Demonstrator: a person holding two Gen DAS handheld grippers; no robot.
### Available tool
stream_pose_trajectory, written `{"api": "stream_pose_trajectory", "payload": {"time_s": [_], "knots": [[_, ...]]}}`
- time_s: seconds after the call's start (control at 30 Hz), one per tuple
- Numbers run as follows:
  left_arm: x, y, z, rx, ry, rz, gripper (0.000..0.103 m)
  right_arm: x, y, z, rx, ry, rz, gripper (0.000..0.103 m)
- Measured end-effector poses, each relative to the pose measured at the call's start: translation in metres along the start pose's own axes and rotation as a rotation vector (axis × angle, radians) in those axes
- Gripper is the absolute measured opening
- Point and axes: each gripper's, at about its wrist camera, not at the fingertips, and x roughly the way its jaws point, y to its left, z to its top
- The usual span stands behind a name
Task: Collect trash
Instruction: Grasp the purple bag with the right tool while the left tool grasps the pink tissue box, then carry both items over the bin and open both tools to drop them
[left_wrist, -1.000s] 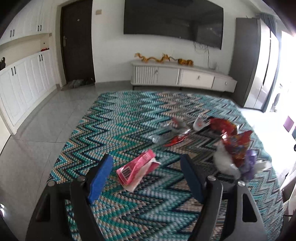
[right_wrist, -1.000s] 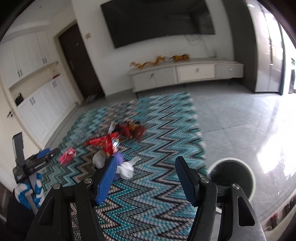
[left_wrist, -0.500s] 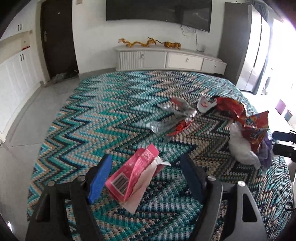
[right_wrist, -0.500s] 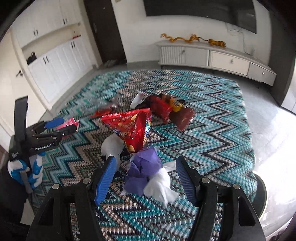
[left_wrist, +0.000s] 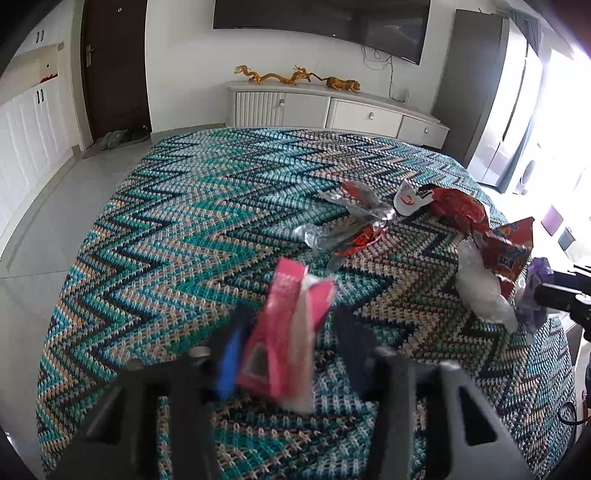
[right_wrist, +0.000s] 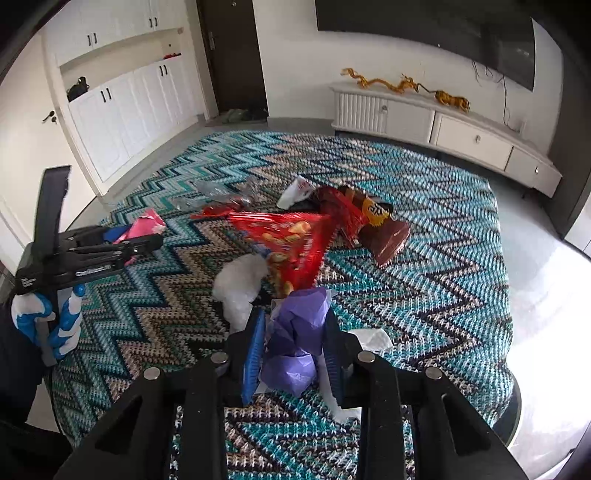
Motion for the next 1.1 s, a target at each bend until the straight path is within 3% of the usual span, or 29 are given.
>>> {"api": "stream_pose_trajectory", "payload": {"time_s": [0.3, 0.5, 0.57, 0.67, 0.93, 1.1], "knots": [[-0.029, -0.007, -0.006, -0.009, -0.053, -0.017, 0.033, -0.036, 0.005, -0.001, 0.028, -0.099, 0.088, 0.028], [-0.058, -0.021, -0.005, 0.009, -0.102, -0.041, 0.032, -0.063, 0.004, -0.006, 0.051, -0.154, 0.1, 0.026], [-0.065, -0.028, -0.002, 0.023, -0.113, -0.054, 0.016, -0.072, -0.001, -0.009, 0.069, -0.171, 0.098, 0.026], [-0.074, -0.04, 0.0, 0.038, -0.123, -0.069, 0.015, -0.081, -0.008, -0.015, 0.092, -0.192, 0.098, 0.026], [-0.098, -0.091, 0.004, 0.121, -0.146, -0.121, 0.014, -0.113, -0.031, -0.039, 0.153, -0.254, 0.084, 0.026], [-0.104, -0.148, 0.011, 0.226, -0.14, -0.191, 0.014, -0.134, -0.065, -0.057, 0.243, -0.3, 0.043, 0.026]]}}
